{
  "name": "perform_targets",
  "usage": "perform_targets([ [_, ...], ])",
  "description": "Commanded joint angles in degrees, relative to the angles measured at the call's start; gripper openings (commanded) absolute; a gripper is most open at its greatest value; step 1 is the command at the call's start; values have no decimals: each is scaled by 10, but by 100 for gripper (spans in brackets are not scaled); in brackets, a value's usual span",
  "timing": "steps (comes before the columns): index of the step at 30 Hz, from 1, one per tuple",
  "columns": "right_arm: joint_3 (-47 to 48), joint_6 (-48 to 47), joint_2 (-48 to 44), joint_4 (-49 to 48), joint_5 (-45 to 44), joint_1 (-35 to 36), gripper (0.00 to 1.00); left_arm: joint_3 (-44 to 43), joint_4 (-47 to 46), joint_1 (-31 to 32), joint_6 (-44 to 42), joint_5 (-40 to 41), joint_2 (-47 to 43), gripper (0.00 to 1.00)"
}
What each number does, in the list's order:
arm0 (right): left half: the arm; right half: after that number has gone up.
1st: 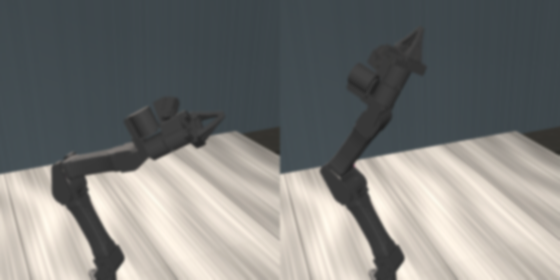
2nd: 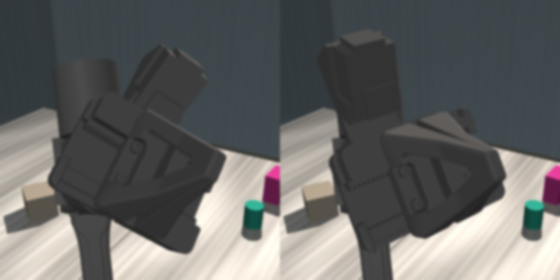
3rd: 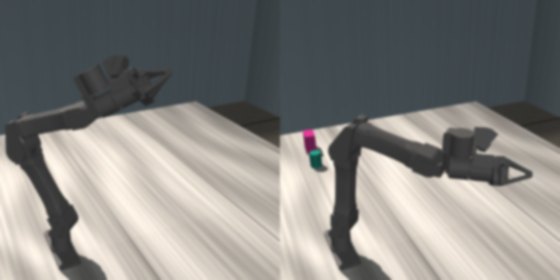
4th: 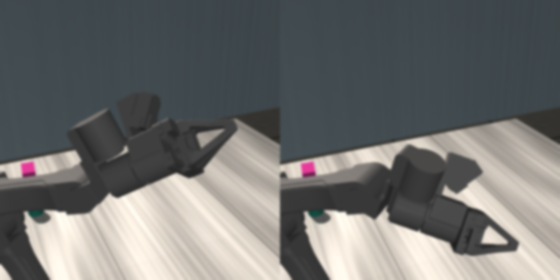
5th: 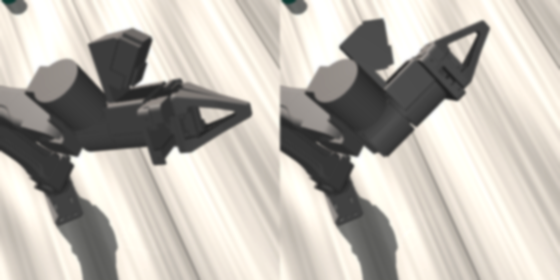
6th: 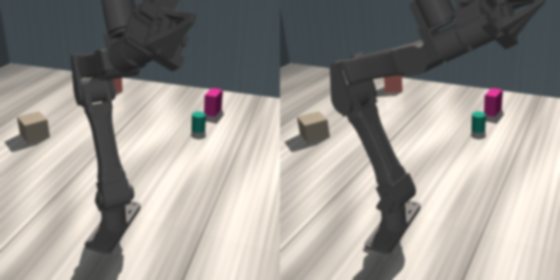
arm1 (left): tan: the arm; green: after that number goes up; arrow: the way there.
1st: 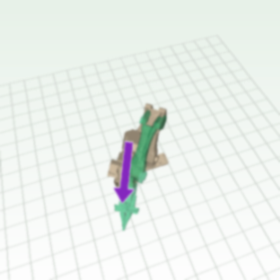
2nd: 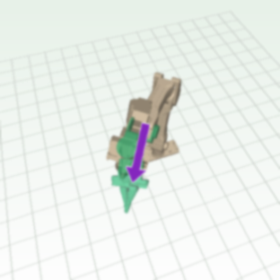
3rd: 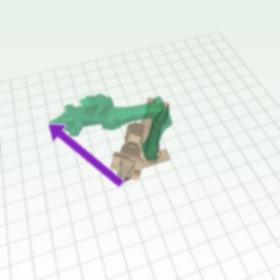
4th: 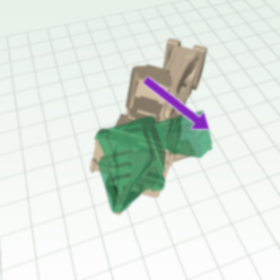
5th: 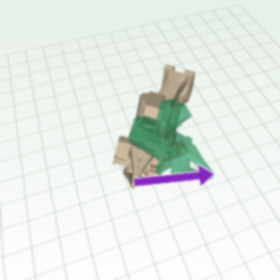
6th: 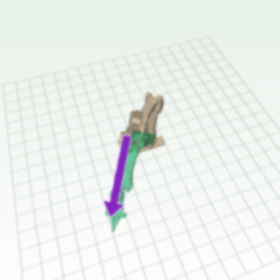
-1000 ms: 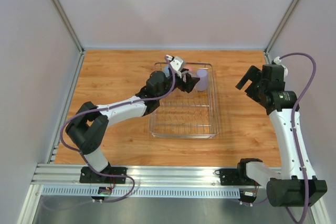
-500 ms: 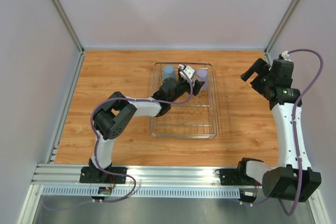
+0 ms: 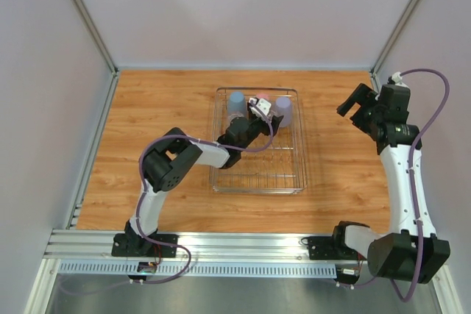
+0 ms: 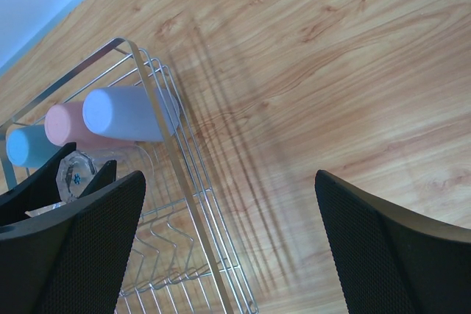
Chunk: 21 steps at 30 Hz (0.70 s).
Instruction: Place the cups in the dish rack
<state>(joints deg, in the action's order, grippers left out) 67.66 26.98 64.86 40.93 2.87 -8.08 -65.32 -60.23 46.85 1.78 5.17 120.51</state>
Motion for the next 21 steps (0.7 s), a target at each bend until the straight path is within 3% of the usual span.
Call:
perform_targets([
  [1, 15, -16, 11, 2, 0, 0, 100, 8, -100, 5, 4, 38, 11, 24],
  [7, 23, -13, 26, -1, 9, 0, 100, 13, -103, 6, 2, 46, 15, 27],
  [12, 26, -14, 34, -7, 12, 1, 100, 18, -107, 6, 5, 32, 10, 60],
  [21, 24, -18, 38, -8, 10, 1, 100, 48, -131, 7, 12, 18, -11, 76],
])
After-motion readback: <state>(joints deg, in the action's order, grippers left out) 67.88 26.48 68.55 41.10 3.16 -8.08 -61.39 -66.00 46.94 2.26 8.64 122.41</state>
